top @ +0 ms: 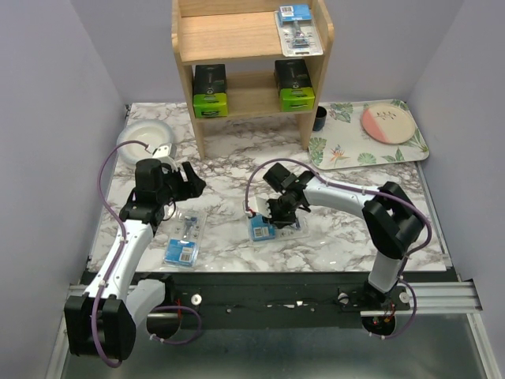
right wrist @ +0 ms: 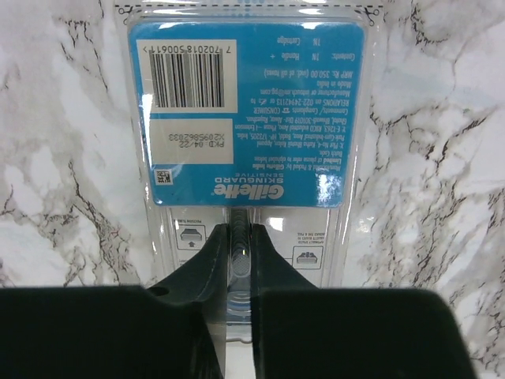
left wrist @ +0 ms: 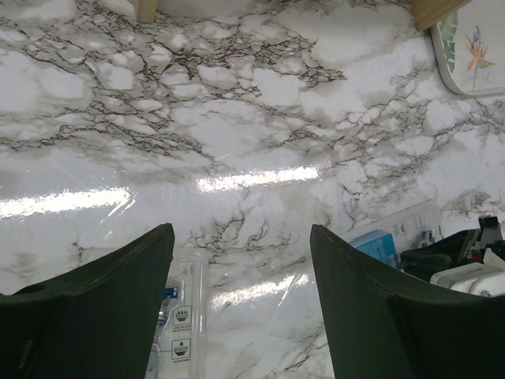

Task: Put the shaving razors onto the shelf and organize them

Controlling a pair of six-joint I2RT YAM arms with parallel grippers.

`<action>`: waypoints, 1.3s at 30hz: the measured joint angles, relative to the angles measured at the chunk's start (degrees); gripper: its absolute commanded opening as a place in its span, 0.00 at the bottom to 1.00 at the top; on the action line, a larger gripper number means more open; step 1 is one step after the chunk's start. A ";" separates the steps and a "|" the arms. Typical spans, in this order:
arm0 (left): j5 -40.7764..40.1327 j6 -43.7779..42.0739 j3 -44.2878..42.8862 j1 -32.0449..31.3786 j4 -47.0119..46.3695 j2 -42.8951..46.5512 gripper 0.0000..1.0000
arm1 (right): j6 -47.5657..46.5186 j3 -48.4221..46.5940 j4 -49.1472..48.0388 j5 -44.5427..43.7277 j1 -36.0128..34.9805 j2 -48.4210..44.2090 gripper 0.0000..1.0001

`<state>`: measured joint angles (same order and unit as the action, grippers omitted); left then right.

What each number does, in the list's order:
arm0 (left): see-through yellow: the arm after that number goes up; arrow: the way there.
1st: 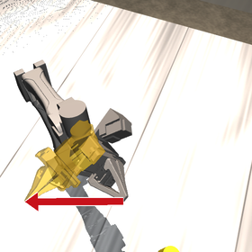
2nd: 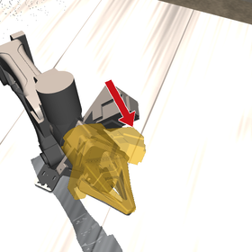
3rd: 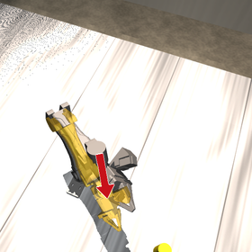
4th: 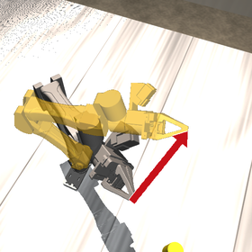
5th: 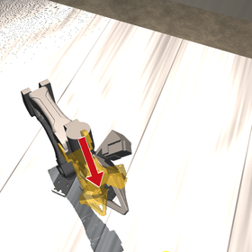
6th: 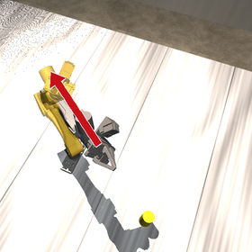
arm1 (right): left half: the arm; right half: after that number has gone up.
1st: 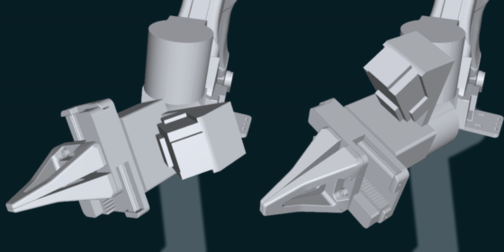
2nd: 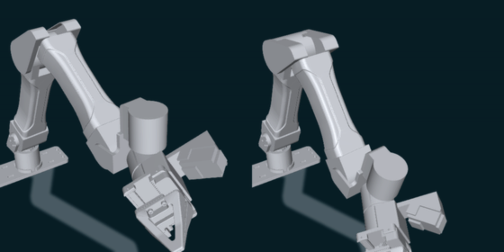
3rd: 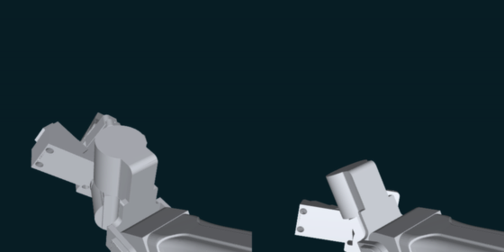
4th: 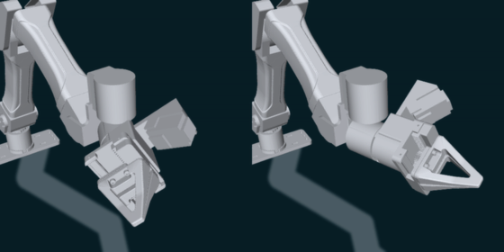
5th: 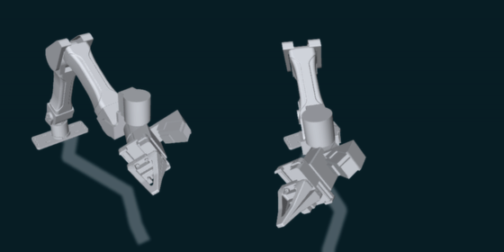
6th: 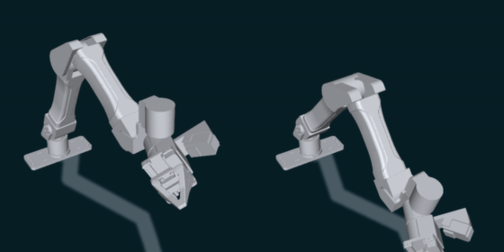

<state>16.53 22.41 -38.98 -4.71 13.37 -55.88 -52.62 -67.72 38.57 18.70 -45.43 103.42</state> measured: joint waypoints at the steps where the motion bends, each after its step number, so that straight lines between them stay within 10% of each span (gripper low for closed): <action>1: 0.02 0.11 0.00 0.07 -0.20 0.07 0.79 | 0.26 -0.04 0.02 0.00 0.00 -0.02 0.11; 18: -3.50 1.18 -4.11 0.70 -1.01 -0.31 0.80 | 18.51 -34.64 7.34 7.43 1.20 -17.75 0.01; 26: -3.93 2.08 -4.66 0.90 -2.12 -2.73 0.80 | 35.95 -68.54 -2.80 -4.85 2.40 -2.69 0.00; 39: -1.25 2.71 -4.59 1.20 -3.52 -2.19 0.80 | 44.24 -76.61 -24.50 -24.24 6.23 12.37 0.01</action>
<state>15.29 25.12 -43.57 -3.51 9.85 -58.06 -8.38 -144.33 14.06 -5.54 -39.20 115.79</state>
